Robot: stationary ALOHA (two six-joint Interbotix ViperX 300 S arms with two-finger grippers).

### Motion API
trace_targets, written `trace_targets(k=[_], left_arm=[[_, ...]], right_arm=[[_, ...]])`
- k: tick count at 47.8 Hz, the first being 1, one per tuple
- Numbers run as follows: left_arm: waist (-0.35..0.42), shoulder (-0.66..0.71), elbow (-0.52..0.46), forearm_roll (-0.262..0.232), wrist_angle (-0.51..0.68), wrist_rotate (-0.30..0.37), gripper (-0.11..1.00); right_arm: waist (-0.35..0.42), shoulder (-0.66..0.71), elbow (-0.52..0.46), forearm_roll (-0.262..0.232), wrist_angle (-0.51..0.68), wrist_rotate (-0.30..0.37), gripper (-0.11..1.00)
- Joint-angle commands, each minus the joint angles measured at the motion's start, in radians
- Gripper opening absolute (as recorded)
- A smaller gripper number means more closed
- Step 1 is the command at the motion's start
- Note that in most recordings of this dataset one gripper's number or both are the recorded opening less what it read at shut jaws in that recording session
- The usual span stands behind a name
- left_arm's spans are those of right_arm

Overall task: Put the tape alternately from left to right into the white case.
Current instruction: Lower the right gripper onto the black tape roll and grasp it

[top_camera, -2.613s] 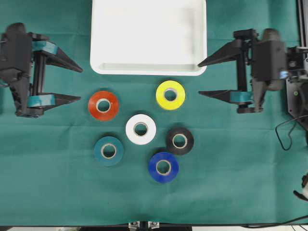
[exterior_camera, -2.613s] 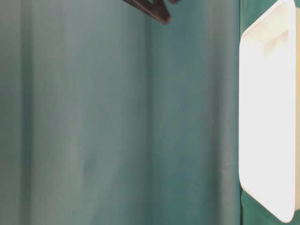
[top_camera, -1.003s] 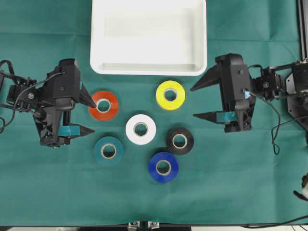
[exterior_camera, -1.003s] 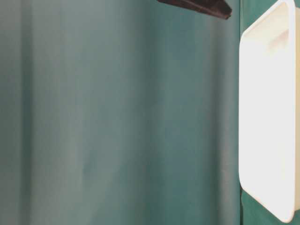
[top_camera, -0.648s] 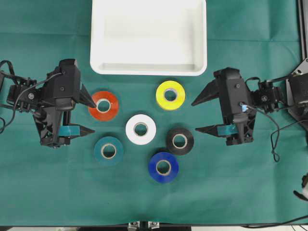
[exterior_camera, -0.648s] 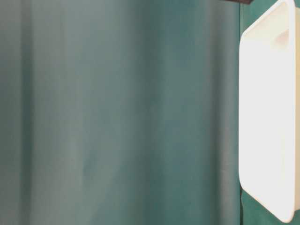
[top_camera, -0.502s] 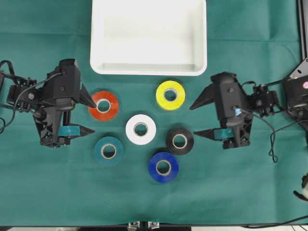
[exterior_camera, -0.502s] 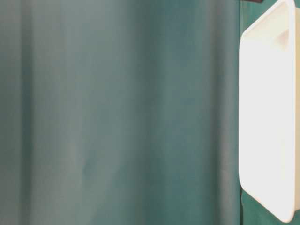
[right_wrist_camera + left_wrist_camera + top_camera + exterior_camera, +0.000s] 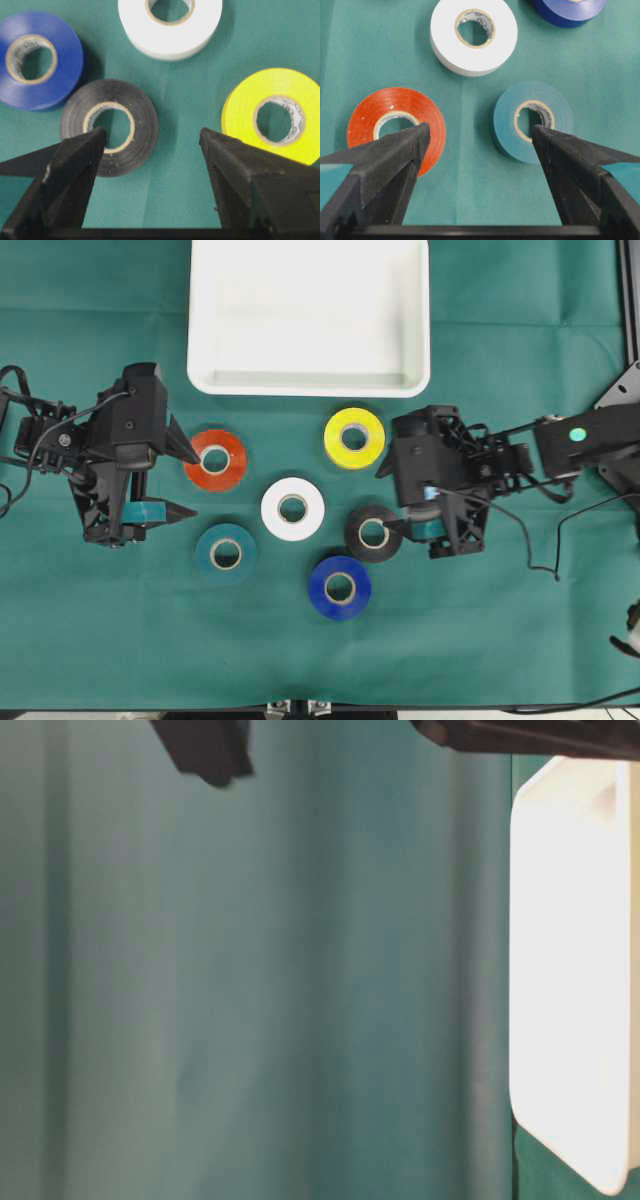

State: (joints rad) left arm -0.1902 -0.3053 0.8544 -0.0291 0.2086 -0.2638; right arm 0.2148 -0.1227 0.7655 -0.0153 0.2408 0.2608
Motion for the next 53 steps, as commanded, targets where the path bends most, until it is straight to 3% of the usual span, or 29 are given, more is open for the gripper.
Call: trace_targets(k=[1, 53], left_arm=[[-0.003, -0.011, -0.015, 0.000, -0.003, 0.002, 0.57], [0.015, -0.015, 0.005, 0.000, -0.005, 0.005, 0.57]], right_arm=[[0.003, 0.023, -0.044, 0.000, 0.026, 0.002, 0.81], [0.005, 0.212, -0.117, -0.002, 0.032, 0.003, 0.81]])
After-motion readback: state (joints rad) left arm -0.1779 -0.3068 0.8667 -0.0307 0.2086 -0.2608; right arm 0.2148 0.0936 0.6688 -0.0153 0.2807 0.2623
